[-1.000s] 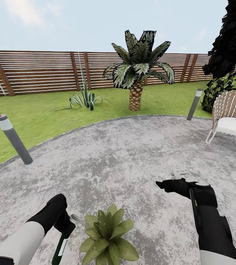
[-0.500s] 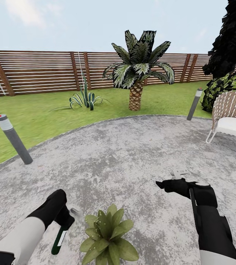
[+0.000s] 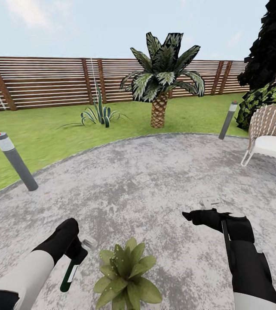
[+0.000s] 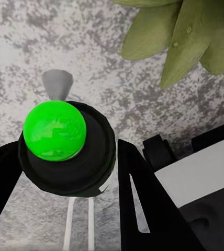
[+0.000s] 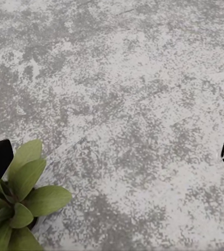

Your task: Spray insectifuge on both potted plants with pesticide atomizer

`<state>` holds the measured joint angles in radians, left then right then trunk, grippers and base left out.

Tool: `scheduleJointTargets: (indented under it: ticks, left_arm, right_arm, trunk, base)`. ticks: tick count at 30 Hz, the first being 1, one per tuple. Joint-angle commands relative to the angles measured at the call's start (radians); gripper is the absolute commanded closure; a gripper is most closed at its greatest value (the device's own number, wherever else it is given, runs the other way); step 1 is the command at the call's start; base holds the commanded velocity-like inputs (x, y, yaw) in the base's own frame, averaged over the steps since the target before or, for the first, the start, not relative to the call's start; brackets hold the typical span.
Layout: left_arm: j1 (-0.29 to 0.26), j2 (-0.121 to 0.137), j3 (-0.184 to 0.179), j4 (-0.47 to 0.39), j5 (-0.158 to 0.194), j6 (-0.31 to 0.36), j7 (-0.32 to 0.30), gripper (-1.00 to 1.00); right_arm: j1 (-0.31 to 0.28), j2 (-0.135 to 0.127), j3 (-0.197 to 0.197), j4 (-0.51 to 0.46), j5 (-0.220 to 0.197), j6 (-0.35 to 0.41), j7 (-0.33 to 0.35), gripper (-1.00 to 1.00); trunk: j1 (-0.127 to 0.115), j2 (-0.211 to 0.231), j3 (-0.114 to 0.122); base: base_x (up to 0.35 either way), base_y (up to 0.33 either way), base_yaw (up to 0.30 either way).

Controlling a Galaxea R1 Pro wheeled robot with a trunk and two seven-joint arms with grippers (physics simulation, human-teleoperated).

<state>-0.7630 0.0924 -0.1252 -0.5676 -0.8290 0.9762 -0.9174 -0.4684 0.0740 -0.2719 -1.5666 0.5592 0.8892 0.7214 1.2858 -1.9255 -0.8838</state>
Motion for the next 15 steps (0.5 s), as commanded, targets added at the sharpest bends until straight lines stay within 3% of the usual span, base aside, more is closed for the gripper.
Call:
scheduleJointTargets:
  ticks: [1, 15]
  left_arm:
    - [-0.001, 0.002, -0.005, -0.002, -0.009, 0.002, -0.010, 1.00]
    - [-0.016, 0.003, -0.005, -0.003, -0.010, 0.002, -0.009, 1.00]
  right_arm:
    - [-0.001, 0.001, -0.002, -0.001, 0.010, 0.002, 0.010, -1.00]
    - [-0.001, 0.000, -0.003, -0.001, 0.006, 0.001, 0.012, -1.00]
  trunk:
    - [0.000, 0.000, -0.002]
    - [0.000, 0.000, -0.015]
  base:
    - [0.000, 0.000, 0.000]
    - [0.000, 0.000, 0.000]
